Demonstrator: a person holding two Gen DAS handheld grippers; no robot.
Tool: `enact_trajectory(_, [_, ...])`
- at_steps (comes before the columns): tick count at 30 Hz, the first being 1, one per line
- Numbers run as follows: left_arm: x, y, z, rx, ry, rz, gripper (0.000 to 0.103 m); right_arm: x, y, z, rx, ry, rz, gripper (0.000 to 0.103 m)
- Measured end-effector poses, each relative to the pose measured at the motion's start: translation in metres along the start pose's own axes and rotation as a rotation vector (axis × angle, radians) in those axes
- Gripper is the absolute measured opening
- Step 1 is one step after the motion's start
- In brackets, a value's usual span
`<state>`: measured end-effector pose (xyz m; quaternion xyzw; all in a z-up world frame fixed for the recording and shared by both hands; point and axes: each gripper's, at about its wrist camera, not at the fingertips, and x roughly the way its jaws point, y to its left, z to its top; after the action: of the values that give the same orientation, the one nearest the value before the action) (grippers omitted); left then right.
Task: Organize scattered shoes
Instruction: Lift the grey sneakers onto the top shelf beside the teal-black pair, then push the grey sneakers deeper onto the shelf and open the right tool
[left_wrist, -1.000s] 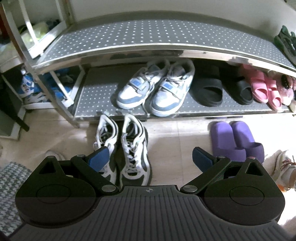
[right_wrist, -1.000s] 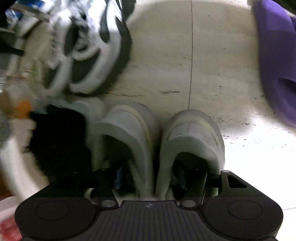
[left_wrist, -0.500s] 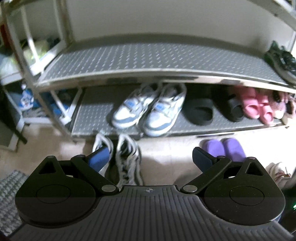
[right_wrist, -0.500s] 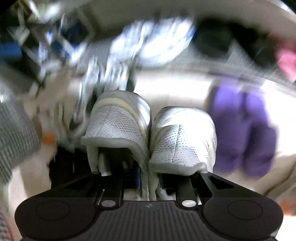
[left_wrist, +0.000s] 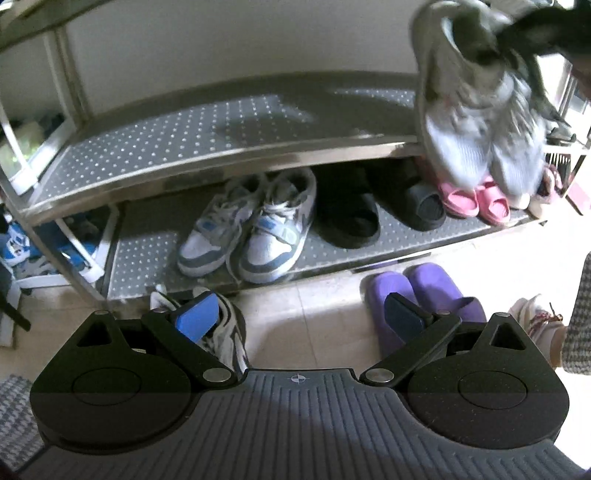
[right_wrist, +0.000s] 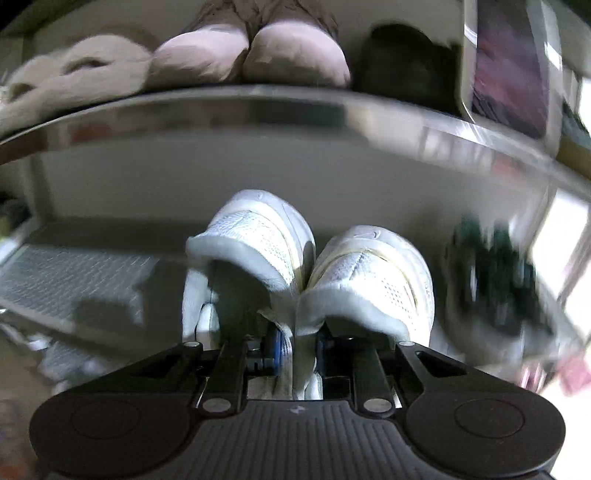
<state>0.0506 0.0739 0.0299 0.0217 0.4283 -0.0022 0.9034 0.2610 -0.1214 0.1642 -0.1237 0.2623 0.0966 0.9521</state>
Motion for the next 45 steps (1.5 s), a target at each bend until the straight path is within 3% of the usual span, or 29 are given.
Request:
enact_trajectory(1, [0.001, 0.0, -0.001, 0.001, 0.002, 0.001, 0.099, 0.014, -0.003, -0.001, 0.004, -0.017, -0.014, 0.036])
enact_trajectory(2, [0.004, -0.001, -0.001, 0.009, 0.01, 0.004, 0.099, 0.028, -0.007, -0.002, 0.009, -0.033, -0.027, 0.047])
enact_trajectory(4, [0.007, -0.003, -0.003, 0.021, 0.016, 0.002, 0.099, 0.049, -0.014, -0.007, 0.086, -0.045, -0.038, 0.05])
enact_trajectory(8, [0.011, -0.01, -0.002, 0.051, 0.02, -0.01, 0.099, 0.045, -0.036, -0.009, 0.177, -0.037, -0.022, 0.053])
enact_trajectory(10, [0.011, -0.013, -0.002, 0.054, 0.019, -0.02, 0.099, 0.032, -0.045, -0.017, 0.195, -0.033, 0.013, 0.065])
enact_trajectory(12, [0.012, -0.015, -0.002, 0.048, 0.022, -0.034, 0.099, 0.02, -0.054, -0.025, 0.213, -0.029, 0.048, 0.084])
enact_trajectory(13, [0.012, -0.017, -0.003, 0.047, 0.025, -0.041, 0.099, 0.013, -0.058, -0.029, 0.222, -0.027, 0.066, 0.086])
enact_trajectory(16, [0.016, -0.022, -0.006, 0.057, 0.034, -0.046, 0.099, -0.005, -0.071, -0.041, 0.249, -0.02, 0.118, 0.087])
enact_trajectory(18, [0.019, -0.025, -0.009, 0.057, 0.046, -0.044, 0.099, 0.004, -0.056, -0.05, 0.217, 0.056, 0.142, 0.087])
enact_trajectory(26, [0.031, -0.028, -0.015, 0.06, 0.082, -0.036, 0.099, 0.043, -0.03, -0.054, 0.098, 0.08, 0.243, 0.088])
enact_trajectory(31, [0.034, -0.027, -0.016, 0.071, 0.091, -0.03, 0.099, 0.066, -0.017, -0.06, 0.114, 0.152, 0.245, 0.089])
enact_trajectory(35, [0.034, -0.025, -0.016, 0.068, 0.095, -0.029, 0.099, 0.079, -0.008, -0.061, 0.103, 0.147, 0.226, 0.096])
enact_trajectory(37, [0.035, -0.025, -0.016, 0.067, 0.1, -0.028, 0.099, 0.088, -0.002, -0.061, 0.091, 0.156, 0.21, 0.092])
enact_trajectory(38, [0.036, -0.025, -0.017, 0.068, 0.104, -0.027, 0.099, 0.09, 0.003, -0.058, 0.089, 0.153, 0.198, 0.075])
enact_trajectory(39, [0.037, -0.025, -0.017, 0.069, 0.107, -0.027, 0.099, 0.089, 0.003, -0.055, 0.099, 0.152, 0.196, 0.046])
enact_trajectory(45, [0.037, -0.023, -0.018, 0.061, 0.112, -0.022, 0.099, 0.085, 0.013, -0.045, 0.087, 0.139, 0.142, 0.039])
